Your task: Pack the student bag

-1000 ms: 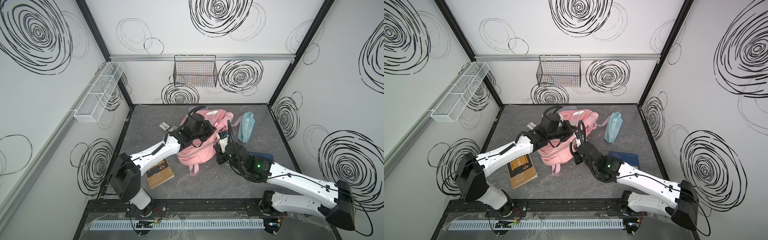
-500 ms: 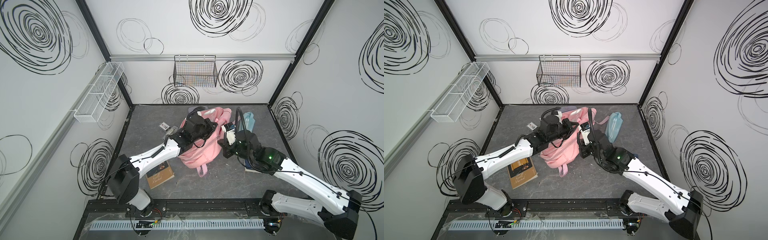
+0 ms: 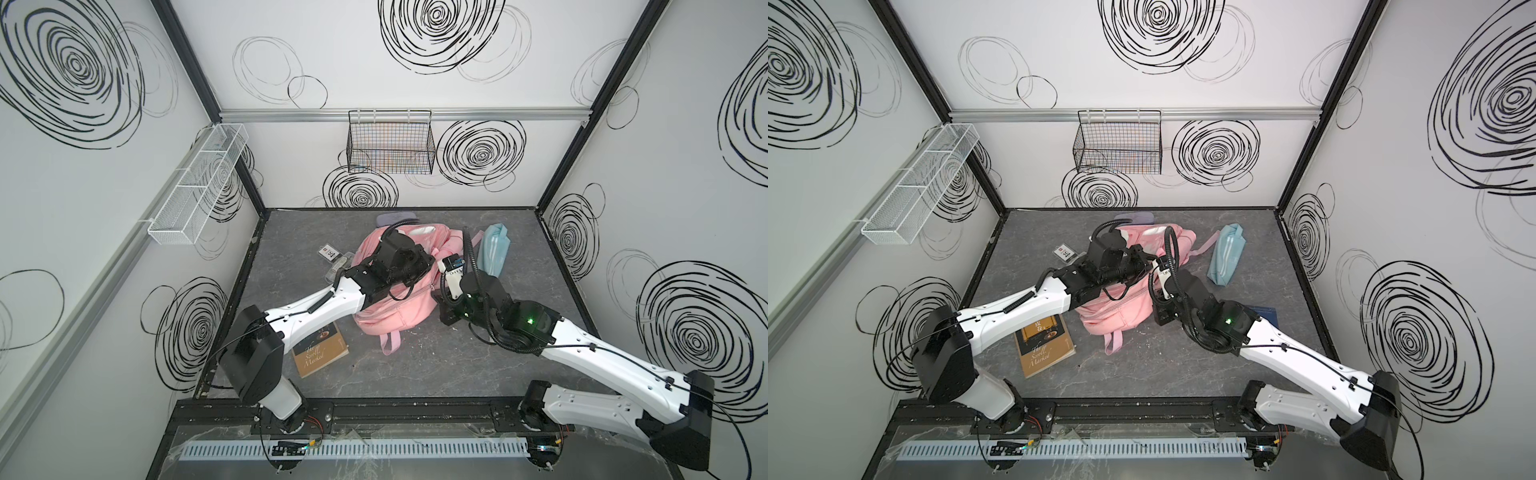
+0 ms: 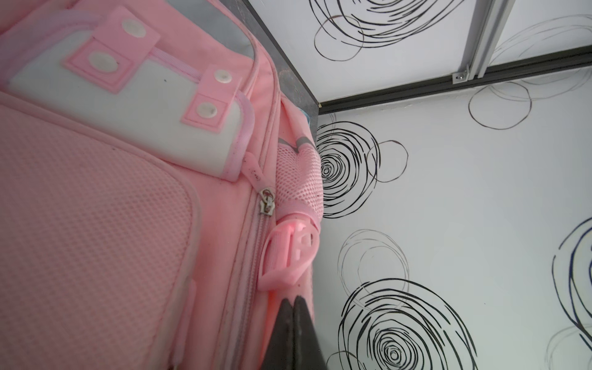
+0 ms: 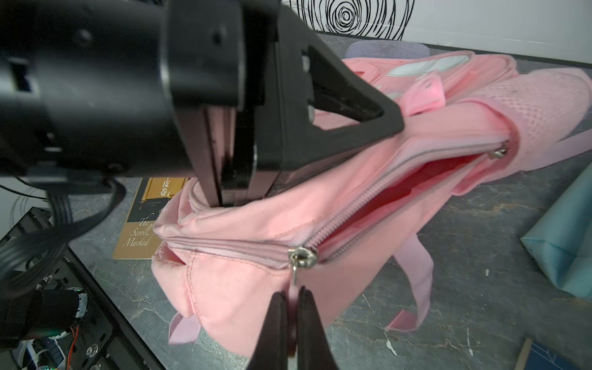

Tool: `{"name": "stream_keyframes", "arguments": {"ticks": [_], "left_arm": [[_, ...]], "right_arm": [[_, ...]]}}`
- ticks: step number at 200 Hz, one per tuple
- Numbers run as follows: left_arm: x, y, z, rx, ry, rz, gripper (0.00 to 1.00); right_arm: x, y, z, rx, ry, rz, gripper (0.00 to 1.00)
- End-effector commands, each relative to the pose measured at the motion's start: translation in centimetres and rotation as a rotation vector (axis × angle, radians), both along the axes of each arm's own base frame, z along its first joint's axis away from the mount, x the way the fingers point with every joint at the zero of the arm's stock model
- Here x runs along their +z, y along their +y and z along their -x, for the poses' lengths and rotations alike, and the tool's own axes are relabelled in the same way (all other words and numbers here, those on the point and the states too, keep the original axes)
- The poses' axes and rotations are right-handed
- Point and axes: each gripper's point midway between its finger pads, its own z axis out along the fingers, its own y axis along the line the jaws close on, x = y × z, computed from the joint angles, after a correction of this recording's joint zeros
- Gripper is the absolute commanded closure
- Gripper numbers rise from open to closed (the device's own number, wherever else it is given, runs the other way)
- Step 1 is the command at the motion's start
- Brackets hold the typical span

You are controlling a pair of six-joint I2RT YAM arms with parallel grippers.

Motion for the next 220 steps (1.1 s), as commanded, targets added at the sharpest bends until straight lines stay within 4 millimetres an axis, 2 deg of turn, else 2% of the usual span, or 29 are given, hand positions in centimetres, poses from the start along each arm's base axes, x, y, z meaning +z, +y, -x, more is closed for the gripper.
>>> {"name": "stream_keyframes", "arguments": {"ticks": [1, 11, 29, 48, 92, 128, 155, 220], "left_arm": [[11.7, 4.4, -7.5, 0.201, -0.427, 0.197, 0.98], [12.6, 3.6, -6.7, 0.093, -0.450, 0.181, 0.78], [12.9, 2.8, -4.6, -0.089, -0.470, 0.108, 0.57], [11.0, 2.6, -1.8, -0.242, -0.465, -0.037, 0.46], [2.7, 2.4, 4.5, -0.534, -0.356, -0.309, 0.43], [-1.7, 2.1, 9.3, -0.745, -0.284, -0.337, 0.43], [-3.1, 1.7, 11.1, -0.842, -0.276, -0.377, 0.43], [-3.8, 0.8, 13.5, -0.963, -0.269, -0.367, 0.53]], "right_arm": [[0.7, 1.4, 6.5, 0.365, 0.133, -0.106, 1.00], [0.3, 0.6, 5.4, 0.353, 0.137, -0.107, 1.00], [0.1, 0.1, 4.6, 0.365, 0.143, -0.124, 1.00], [-0.2, 0.0, 4.6, 0.382, 0.143, -0.127, 1.00], [-1.7, -0.6, 4.3, 0.378, 0.156, -0.112, 1.00], [-1.9, -1.3, 3.9, 0.370, 0.161, -0.108, 1.00], [-2.2, -1.7, 3.7, 0.366, 0.166, -0.098, 1.00], [-2.4, -2.0, 3.2, 0.357, 0.176, -0.110, 1.00]]}}
